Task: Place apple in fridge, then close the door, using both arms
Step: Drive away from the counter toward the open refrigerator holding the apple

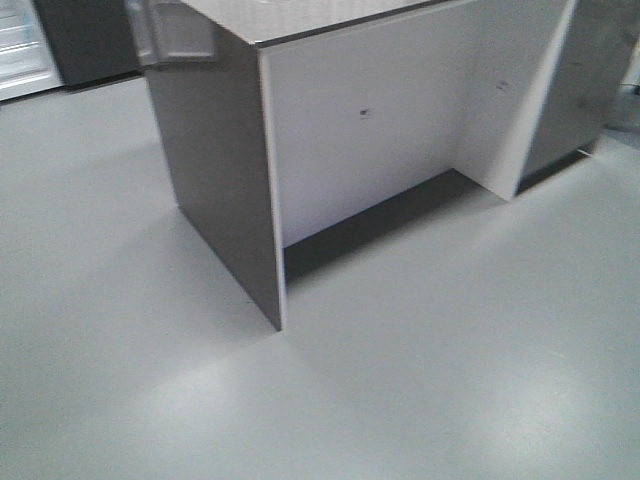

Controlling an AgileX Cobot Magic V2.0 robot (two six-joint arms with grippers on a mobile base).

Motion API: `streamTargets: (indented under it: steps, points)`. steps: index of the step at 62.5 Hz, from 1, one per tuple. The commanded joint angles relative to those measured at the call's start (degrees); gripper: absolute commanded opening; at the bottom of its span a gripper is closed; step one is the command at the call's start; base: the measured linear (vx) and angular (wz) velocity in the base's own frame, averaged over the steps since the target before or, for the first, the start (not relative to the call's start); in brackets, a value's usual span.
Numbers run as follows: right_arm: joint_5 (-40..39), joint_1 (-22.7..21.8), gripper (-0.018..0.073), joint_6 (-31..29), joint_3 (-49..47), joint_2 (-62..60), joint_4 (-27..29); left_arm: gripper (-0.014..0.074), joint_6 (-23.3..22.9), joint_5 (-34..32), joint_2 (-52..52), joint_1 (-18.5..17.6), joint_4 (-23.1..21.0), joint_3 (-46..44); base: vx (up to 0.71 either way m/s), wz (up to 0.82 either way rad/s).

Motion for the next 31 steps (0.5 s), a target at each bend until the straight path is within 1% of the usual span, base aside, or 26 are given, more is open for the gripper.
streamTargets:
  steps: [1,31]
  points:
    - [-3.84,0.08,0.0356,-0.45,-1.54,0.74,1.01,-0.0006,-0.45,-4.02,-0.93,-0.01,-0.09,1.20,0.02,0.48]
    - [-3.78,0.08,0.0356,-0.45,-1.54,0.74,1.01,-0.0006,-0.45,-4.02,-0.93,-0.01,-0.09,1.20,0.05,0.48]
